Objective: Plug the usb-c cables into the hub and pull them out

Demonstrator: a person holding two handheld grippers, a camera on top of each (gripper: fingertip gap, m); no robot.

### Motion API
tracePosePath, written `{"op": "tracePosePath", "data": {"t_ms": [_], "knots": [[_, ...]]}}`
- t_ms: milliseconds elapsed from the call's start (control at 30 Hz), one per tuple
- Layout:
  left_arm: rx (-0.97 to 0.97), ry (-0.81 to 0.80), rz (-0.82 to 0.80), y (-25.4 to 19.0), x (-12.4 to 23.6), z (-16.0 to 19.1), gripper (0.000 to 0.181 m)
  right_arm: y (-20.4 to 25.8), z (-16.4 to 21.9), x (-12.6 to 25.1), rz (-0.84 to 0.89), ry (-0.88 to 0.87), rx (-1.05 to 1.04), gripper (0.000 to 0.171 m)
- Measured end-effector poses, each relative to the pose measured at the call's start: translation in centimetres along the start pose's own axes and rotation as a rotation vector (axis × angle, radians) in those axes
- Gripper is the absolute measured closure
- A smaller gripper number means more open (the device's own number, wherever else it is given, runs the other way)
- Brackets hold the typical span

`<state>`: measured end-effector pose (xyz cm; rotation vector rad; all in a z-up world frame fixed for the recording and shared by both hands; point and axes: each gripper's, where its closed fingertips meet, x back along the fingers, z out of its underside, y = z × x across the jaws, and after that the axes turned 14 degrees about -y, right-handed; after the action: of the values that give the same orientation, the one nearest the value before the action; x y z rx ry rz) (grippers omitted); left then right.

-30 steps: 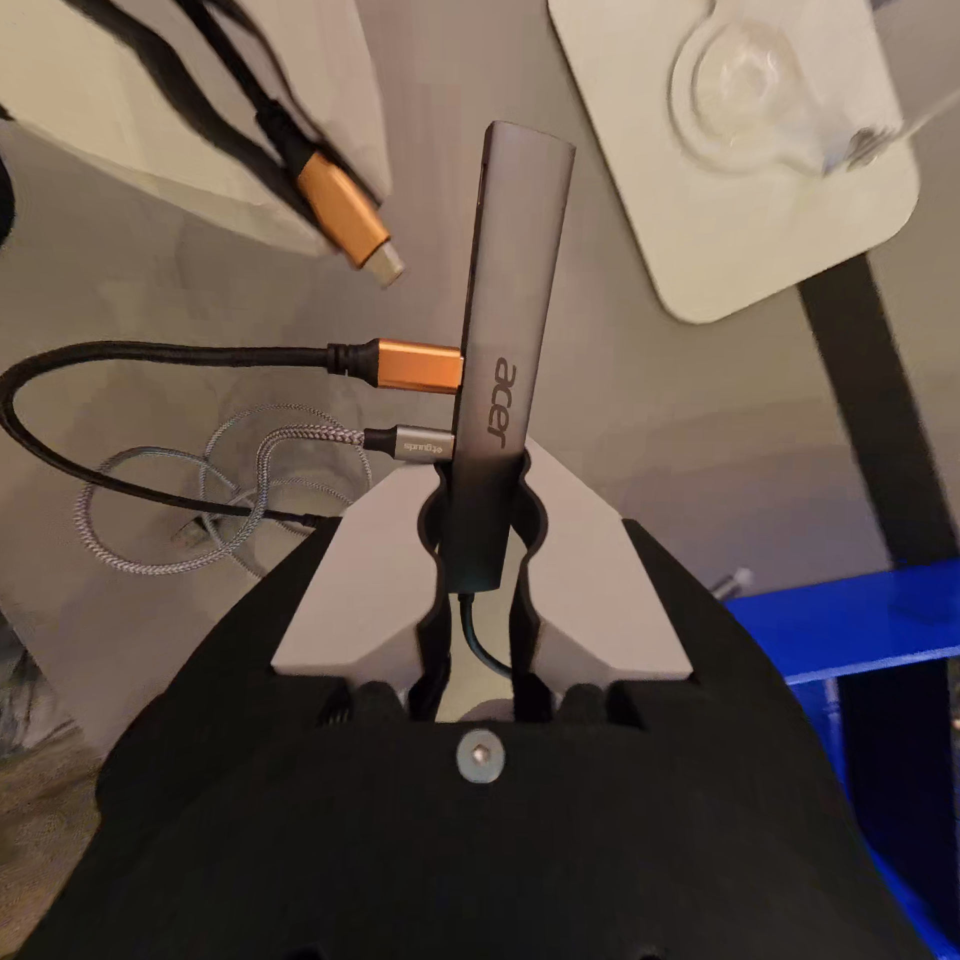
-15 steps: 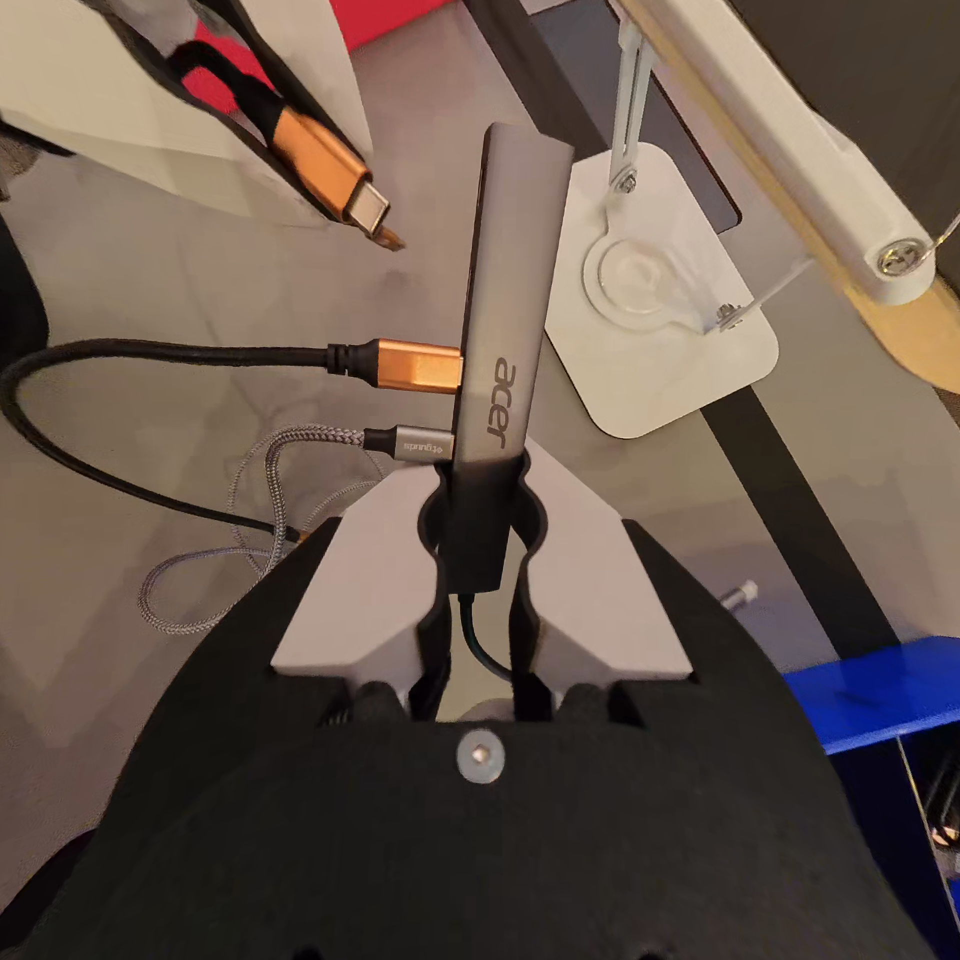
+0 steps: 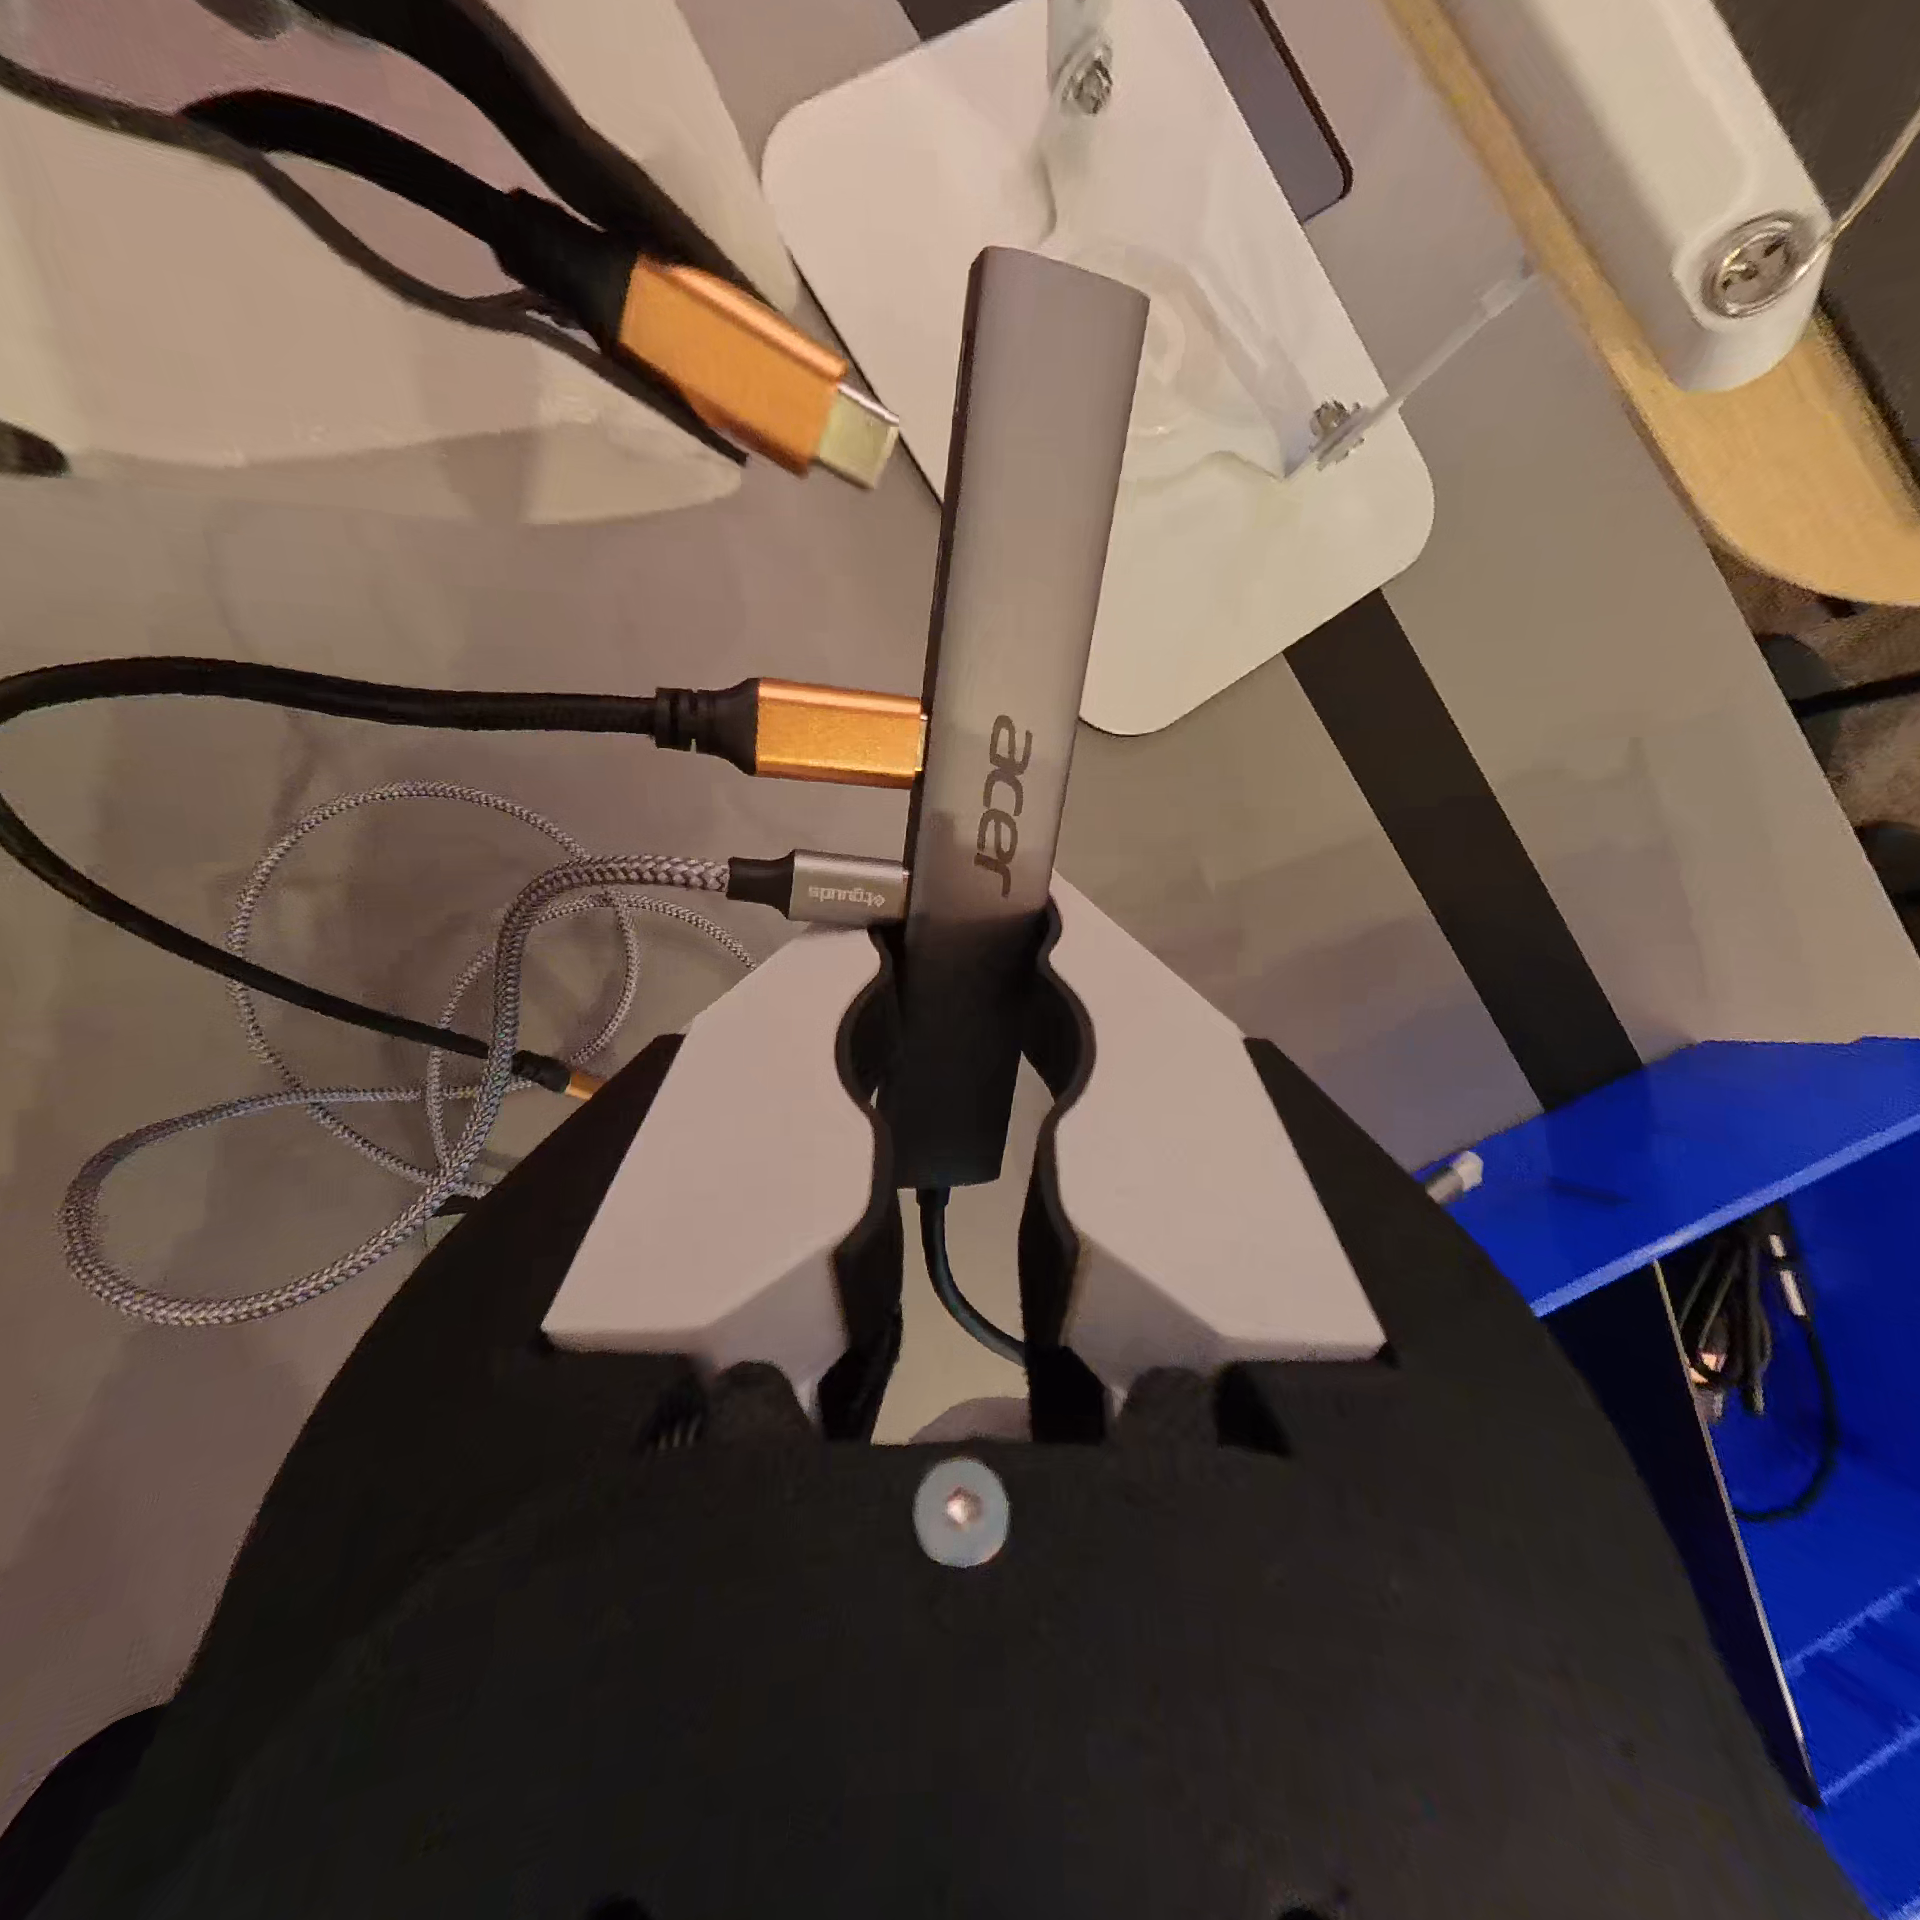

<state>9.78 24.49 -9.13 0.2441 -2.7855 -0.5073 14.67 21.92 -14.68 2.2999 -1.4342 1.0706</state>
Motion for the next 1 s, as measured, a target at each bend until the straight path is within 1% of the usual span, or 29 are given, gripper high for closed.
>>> {"op": "tracePosePath", "data": {"t_ms": [100, 233, 433, 667, 1000], "knots": [[-0.01, 0.051, -0.059, 0.1, -1.2, 1.3, 0.169, -0.5, 0.2, -0.6, 0.03, 0.008, -0.01, 0.155], [0.141, 0.002, -0.078, -0.2, -2.4, 1.7, 0.169, -1.2, 0.5, -1.2, 0.073, 0.03, -0.007, 0.155], [0.243, -0.067, -0.124, 0.3, -3.0, 1.8, 0.169, -1.8, 0.6, -1.6, 0.104, 0.032, -0.012, 0.155], [0.382, -0.109, -0.117, 0.1, -3.6, 2.3, 0.169, -2.5, 0.7, -1.5, 0.144, 0.036, -0.008, 0.155], [0.386, -0.142, -0.139, 0.1, -3.9, 2.4, 0.169, -2.1, 0.9, -1.8, 0.114, 0.039, -0.022, 0.155]]}}
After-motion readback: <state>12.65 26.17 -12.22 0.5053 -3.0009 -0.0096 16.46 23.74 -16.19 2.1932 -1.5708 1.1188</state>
